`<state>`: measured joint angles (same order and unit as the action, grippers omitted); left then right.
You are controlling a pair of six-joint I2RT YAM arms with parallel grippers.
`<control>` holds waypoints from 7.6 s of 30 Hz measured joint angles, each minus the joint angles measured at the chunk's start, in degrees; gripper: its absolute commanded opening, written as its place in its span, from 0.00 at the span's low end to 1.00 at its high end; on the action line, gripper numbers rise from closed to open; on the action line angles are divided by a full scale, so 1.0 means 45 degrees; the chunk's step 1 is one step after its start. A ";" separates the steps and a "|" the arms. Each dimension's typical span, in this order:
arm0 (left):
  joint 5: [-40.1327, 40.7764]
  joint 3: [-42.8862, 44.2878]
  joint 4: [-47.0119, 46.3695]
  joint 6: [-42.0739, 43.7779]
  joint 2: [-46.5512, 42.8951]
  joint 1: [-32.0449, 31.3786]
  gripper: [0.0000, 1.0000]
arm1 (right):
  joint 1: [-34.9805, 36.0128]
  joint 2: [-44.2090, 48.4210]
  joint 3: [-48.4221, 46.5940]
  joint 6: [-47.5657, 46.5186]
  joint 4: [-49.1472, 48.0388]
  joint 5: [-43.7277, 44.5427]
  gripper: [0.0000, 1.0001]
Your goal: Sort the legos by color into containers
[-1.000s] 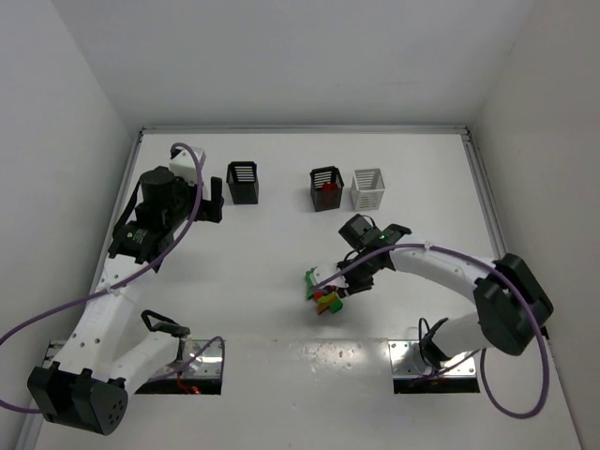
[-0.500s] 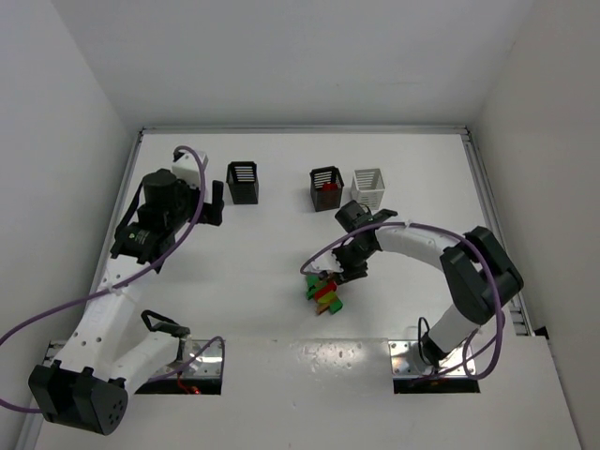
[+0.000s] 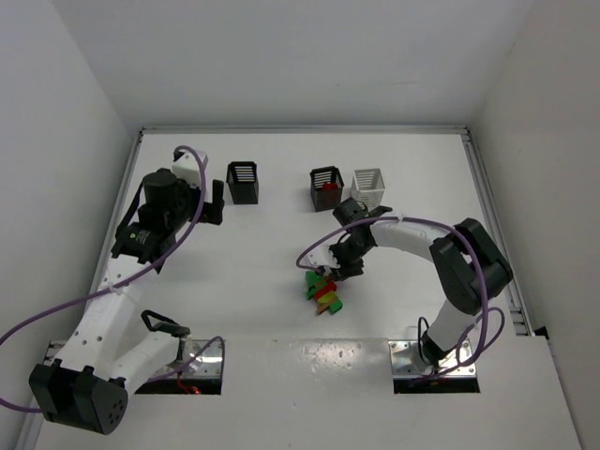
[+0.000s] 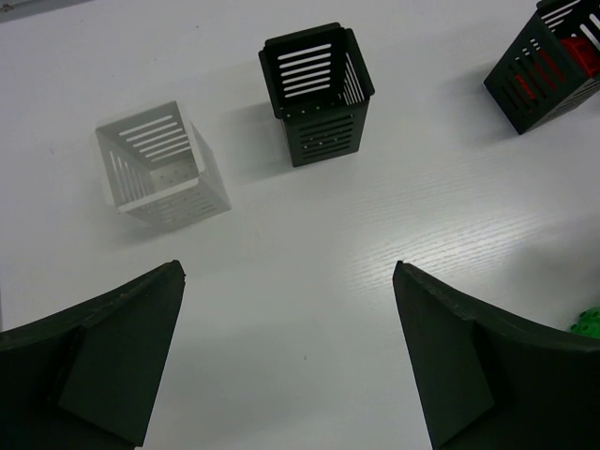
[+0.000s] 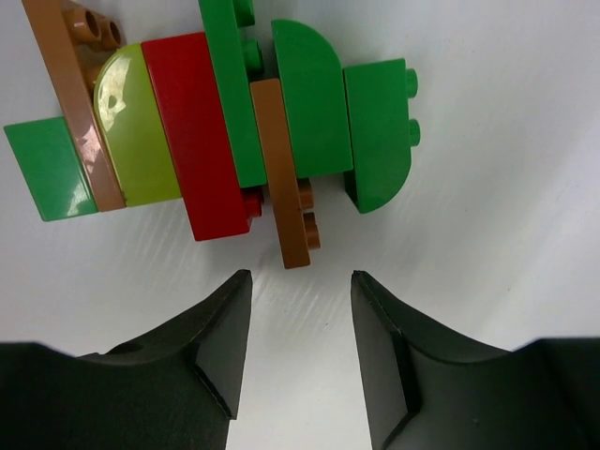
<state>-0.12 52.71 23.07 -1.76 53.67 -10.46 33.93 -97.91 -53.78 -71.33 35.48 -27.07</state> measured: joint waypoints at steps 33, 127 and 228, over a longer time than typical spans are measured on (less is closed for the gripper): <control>-0.0510 -0.0515 -0.0019 -0.0039 0.0024 0.0000 1.00 | 0.0695 -0.0602 -0.0296 0.0685 -0.0811 -0.0855 0.00; -0.1938 0.3415 -0.1122 -0.1443 0.4682 0.3041 0.00 | 0.5770 0.5066 0.3526 0.2579 -0.7072 0.2982 0.00; -1.3877 0.4318 0.7159 0.5955 0.8816 0.1588 0.19 | 0.5935 0.4483 0.3696 0.1195 -0.9457 0.3866 0.00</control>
<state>-62.57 72.14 55.29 25.04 93.34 -3.31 60.64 -77.73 -37.15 -65.95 -7.07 -9.67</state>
